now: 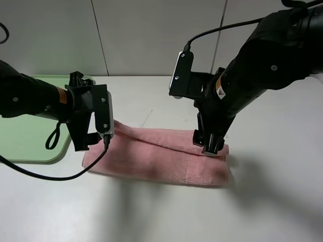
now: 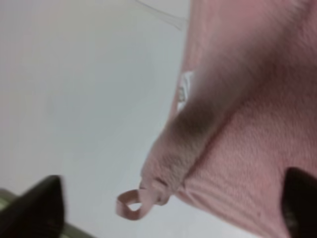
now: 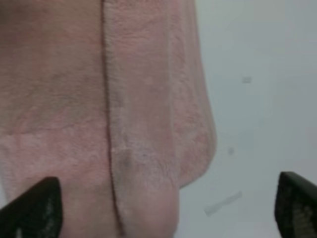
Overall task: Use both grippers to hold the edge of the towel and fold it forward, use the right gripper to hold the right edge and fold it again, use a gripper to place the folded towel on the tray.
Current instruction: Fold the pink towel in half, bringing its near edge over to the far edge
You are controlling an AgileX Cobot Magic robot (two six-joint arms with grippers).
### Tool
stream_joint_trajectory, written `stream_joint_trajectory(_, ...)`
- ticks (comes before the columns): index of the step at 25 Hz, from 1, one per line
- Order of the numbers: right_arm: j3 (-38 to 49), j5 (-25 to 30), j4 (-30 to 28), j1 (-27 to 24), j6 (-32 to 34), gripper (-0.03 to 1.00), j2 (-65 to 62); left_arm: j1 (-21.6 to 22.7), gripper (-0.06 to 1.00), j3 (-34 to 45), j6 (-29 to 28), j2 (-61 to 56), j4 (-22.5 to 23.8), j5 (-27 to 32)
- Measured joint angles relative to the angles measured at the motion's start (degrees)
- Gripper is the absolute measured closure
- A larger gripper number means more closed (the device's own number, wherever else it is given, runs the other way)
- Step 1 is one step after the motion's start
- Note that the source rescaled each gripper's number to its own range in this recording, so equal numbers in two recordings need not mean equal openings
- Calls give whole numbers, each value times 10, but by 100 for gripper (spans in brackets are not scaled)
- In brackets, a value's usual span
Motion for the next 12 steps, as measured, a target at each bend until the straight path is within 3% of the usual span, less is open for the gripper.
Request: stream_joint_trajectory(12,0,-6,-24,0,15,-3,0,0,-5,21,-5,0,1,-15)
